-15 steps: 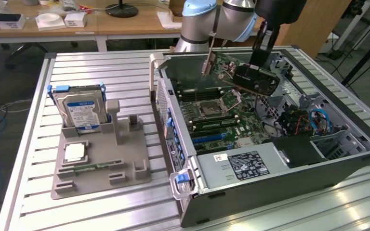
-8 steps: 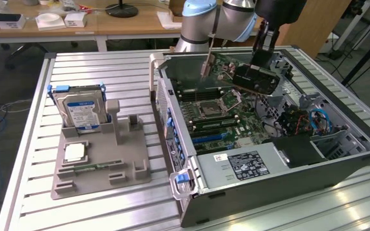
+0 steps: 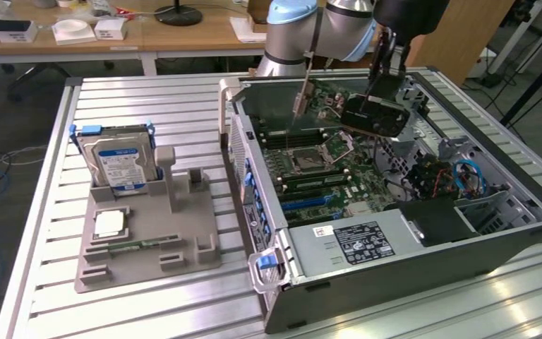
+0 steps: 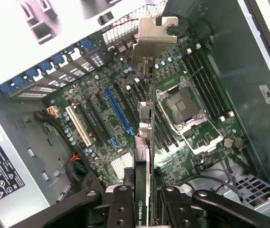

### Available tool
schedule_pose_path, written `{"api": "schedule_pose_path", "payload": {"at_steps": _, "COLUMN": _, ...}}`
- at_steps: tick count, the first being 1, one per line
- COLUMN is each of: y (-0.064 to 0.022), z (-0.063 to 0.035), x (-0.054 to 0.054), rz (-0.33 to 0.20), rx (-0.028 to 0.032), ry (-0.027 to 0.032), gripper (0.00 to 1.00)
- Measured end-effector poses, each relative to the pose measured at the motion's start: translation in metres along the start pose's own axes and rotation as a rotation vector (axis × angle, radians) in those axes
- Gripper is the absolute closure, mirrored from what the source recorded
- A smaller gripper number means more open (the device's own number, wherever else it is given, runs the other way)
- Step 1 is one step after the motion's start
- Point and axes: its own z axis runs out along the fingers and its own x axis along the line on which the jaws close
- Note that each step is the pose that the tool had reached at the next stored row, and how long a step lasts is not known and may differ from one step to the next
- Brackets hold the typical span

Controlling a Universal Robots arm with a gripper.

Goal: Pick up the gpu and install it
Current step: 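Insert the gpu into the slot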

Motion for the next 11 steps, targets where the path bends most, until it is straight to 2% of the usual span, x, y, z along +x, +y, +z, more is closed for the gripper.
{"api": "schedule_pose_path", "payload": {"at_steps": 11, "y": -0.0001, "z": 0.0, "x": -0.0001, "rz": -0.117, "rx": -0.0032, "ry": -0.0011, "gripper": 0.74}}
